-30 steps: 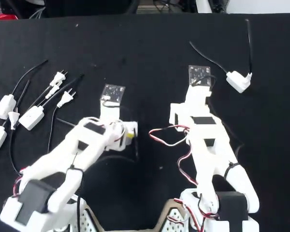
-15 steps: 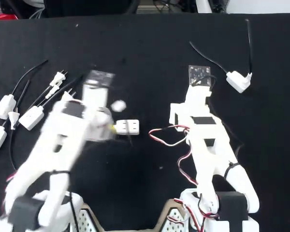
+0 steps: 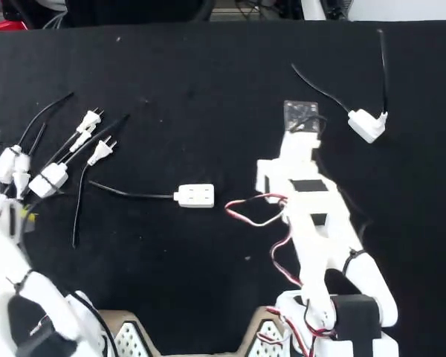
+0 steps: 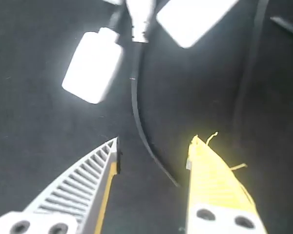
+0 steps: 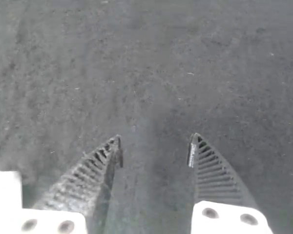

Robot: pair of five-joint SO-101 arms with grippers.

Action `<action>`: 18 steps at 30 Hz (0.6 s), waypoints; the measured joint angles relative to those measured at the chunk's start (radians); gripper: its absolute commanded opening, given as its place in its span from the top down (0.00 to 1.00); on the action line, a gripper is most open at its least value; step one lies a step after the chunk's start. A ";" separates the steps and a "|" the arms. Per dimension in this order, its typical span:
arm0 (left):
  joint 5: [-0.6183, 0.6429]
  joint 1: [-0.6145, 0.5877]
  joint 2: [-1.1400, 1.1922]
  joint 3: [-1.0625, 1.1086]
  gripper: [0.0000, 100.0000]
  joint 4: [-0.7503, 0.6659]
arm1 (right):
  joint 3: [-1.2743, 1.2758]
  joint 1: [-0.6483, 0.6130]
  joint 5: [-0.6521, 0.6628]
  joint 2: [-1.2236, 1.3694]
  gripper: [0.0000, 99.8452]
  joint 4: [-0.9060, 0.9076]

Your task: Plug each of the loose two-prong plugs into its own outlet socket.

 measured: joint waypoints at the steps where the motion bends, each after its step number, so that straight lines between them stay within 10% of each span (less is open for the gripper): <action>1: -0.005 -0.012 0.021 0.000 0.76 -0.031 | 0.000 0.000 0.000 0.000 0.78 0.000; 18: -0.012 -0.025 0.493 0.000 0.77 -0.316 | 0.000 -0.012 0.000 0.000 0.78 0.000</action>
